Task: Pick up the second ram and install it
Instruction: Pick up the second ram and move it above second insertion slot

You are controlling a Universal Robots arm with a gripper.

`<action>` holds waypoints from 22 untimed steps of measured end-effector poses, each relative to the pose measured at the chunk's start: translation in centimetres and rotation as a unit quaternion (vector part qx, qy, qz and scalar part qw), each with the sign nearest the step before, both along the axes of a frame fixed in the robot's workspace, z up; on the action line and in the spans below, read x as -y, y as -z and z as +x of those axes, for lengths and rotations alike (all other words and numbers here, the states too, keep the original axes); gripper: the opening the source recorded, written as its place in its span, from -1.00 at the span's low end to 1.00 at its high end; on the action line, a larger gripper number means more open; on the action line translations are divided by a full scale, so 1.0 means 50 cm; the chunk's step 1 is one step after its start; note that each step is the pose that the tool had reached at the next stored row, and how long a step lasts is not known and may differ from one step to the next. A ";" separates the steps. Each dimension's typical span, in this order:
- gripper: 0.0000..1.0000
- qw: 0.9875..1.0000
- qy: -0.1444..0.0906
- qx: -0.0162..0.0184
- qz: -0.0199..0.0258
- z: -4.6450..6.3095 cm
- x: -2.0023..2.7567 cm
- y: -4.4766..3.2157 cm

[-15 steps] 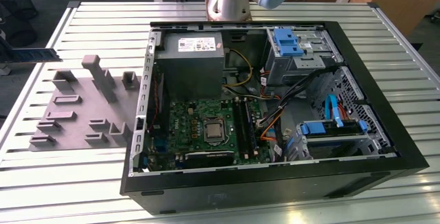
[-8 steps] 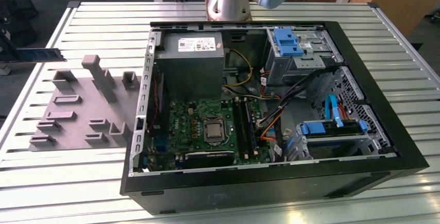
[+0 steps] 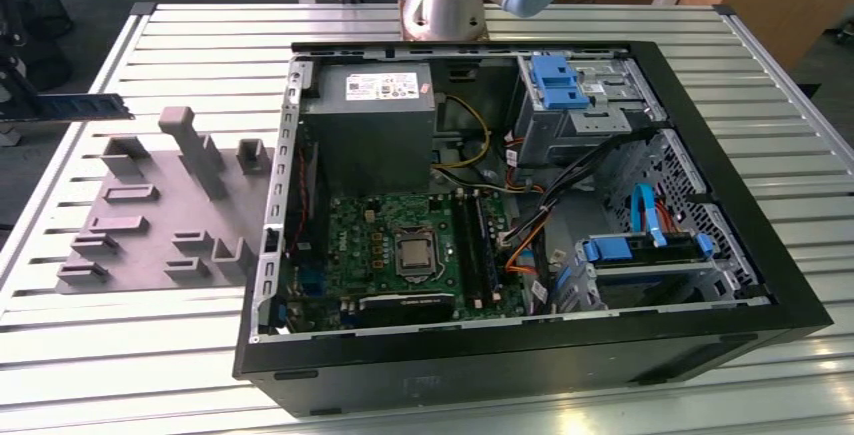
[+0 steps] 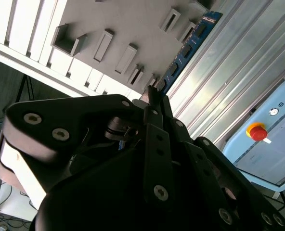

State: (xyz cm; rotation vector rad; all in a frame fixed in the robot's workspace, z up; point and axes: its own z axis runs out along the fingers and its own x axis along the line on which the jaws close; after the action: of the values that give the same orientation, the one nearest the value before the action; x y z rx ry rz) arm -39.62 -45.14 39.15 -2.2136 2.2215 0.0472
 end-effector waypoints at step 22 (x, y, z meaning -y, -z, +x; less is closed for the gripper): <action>-0.72 1.000 0.000 0.000 0.000 0.031 0.0000 0.000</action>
State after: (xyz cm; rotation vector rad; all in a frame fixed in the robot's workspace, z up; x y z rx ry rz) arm -38.08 -45.14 39.16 -2.2136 2.2215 0.0472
